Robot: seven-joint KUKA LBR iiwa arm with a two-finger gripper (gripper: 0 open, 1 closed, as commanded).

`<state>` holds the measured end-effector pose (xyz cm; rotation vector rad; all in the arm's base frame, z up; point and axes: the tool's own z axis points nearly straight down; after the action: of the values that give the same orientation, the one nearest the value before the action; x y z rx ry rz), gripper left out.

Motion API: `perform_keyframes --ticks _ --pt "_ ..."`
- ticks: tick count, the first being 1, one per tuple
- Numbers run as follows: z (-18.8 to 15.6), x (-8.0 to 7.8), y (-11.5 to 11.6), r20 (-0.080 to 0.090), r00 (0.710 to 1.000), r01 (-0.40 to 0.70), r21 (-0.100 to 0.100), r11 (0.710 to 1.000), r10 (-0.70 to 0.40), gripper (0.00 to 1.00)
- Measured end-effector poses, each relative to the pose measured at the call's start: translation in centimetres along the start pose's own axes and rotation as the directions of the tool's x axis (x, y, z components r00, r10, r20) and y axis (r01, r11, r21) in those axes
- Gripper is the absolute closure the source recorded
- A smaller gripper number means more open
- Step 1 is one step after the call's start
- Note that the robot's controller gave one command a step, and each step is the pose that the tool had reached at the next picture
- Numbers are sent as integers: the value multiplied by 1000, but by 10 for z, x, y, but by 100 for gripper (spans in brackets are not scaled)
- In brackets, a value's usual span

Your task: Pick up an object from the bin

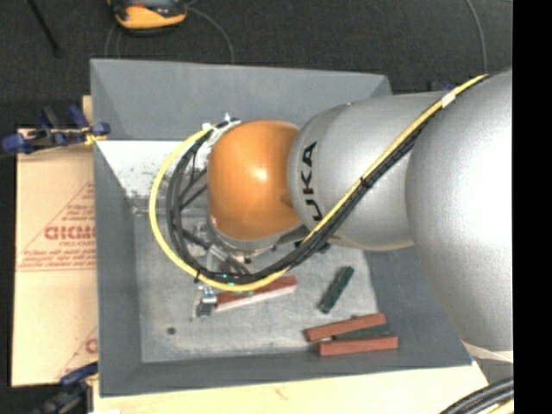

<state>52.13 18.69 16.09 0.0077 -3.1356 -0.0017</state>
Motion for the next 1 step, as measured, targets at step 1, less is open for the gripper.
perform_keyframes --ticks 1 --pt "-5 -2 -1 8 1000 -4 -2 1000 4 0"
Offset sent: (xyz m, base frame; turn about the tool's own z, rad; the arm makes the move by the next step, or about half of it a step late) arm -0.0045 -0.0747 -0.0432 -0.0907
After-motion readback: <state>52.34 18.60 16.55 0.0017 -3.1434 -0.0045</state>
